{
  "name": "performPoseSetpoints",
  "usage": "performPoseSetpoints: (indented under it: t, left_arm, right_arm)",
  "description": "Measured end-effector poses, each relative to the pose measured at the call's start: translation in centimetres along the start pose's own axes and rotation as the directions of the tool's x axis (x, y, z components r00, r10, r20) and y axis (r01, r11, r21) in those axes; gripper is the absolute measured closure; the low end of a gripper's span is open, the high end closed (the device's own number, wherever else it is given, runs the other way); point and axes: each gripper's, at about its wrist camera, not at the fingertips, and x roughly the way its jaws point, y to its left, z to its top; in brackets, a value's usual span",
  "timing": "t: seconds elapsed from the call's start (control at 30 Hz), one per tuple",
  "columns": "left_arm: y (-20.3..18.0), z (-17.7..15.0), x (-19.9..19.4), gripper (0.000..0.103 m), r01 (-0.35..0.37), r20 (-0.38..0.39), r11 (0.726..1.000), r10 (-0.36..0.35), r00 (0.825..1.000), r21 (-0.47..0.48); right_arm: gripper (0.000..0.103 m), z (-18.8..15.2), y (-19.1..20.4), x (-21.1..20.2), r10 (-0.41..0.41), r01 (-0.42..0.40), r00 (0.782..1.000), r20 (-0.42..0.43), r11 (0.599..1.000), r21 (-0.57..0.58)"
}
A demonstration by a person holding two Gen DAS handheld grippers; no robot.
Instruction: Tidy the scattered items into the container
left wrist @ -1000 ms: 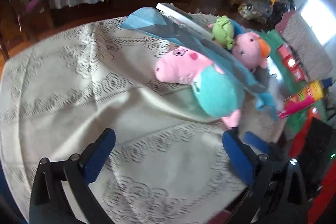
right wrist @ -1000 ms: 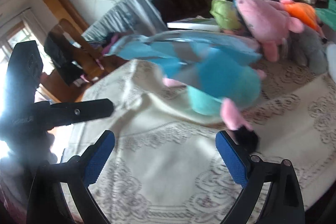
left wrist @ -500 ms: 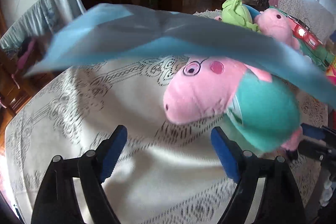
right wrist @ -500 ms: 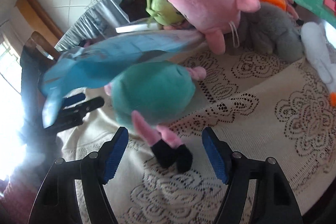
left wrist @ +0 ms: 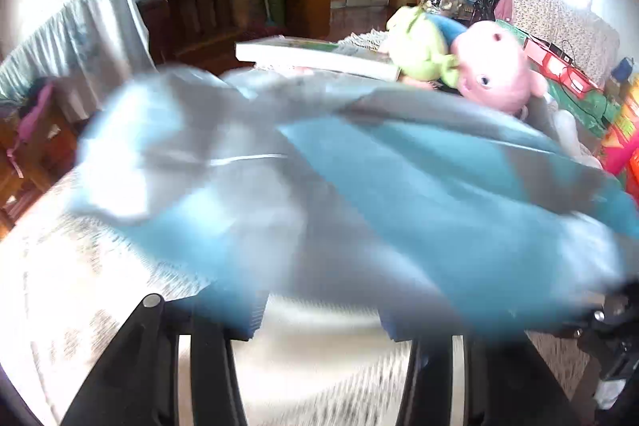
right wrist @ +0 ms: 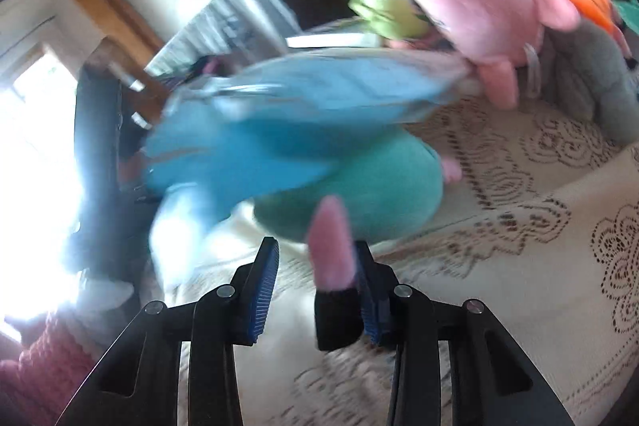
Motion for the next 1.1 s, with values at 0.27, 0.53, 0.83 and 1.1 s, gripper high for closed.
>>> performPoseSetpoints:
  t: [0.27,0.53,0.83,1.1]
  left_arm:
    - [3.5,-5.5,-8.7,0.086,-0.056,-0.069,0.995,0.051,0.996,-0.077]
    - [2.7,-6.9,-13.0,0.000,-0.038,0.012,0.988,0.040,0.999,-0.151]
    - [2.5,-6.3,-10.3,0.000,-0.013,-0.012,0.981,0.011,1.000,-0.194]
    - [4.2,-6.7,-9.3,0.000,-0.031,-0.039,0.969,0.022,0.999,-0.245]
  right_arm:
    - [0.069,-2.3,7.7,-0.7,0.154,-0.158,0.987,-0.045,0.980,-0.118]
    - [0.038,-3.3,4.4,-4.0,-0.021,0.020,0.999,0.040,1.000,0.013]
    - [0.007,-0.1,-1.6,-3.9,-0.062,0.055,0.996,0.070,0.994,0.099]
    - [0.000,3.2,-1.4,2.6,0.046,-0.046,0.999,0.000,0.998,0.053]
